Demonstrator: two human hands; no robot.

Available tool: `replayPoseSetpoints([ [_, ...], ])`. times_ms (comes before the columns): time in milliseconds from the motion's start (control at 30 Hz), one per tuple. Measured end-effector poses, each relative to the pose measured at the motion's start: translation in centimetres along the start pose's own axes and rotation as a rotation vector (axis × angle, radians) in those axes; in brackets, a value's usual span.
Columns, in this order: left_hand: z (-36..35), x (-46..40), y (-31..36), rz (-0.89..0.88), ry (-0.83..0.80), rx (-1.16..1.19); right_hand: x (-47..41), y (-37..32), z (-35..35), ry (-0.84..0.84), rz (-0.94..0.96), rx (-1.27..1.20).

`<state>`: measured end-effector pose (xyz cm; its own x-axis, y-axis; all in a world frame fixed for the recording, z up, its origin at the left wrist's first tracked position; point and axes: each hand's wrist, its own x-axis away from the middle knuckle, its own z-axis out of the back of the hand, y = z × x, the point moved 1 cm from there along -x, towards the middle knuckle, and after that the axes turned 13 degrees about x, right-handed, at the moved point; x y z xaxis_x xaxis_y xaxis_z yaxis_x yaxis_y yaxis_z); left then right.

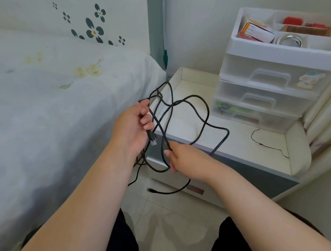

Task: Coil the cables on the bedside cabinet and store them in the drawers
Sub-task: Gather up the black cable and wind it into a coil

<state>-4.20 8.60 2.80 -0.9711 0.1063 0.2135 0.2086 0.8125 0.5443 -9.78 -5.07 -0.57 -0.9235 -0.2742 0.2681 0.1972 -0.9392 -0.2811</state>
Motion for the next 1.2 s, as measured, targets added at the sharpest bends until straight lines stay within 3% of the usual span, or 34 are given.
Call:
replayPoseSetpoints([
  [167,0.2,0.1,-0.3,-0.120,-0.052,-0.467,2.1,-2.3,-0.8,-0.011,0.141,0.314],
  [300,0.3,0.3,-0.5,-0.248,-0.134,-0.937,2.3,-2.5,-0.4,0.197,0.264,0.344],
  [567,1.3,0.8,-0.9,-0.040,-0.342,-1.319,1.9,-0.1,2.4,0.432,0.249,0.209],
  [733,1.0,1.8,-0.8,0.285,-0.379,-1.048,1.5,1.1,3.4,0.541,0.171,0.015],
  [933,0.5,2.5,0.1,0.621,-0.521,-0.593,0.4,3.1,4.1,0.464,0.083,-0.314],
  [1033,0.4,2.5,0.4,0.671,-0.585,-0.487,0.0,3.0,3.7,0.424,0.095,-0.460],
  [1200,-0.1,2.8,0.4,0.613,-0.530,-0.444,-1.1,2.7,2.4,0.473,0.086,-0.610],
])
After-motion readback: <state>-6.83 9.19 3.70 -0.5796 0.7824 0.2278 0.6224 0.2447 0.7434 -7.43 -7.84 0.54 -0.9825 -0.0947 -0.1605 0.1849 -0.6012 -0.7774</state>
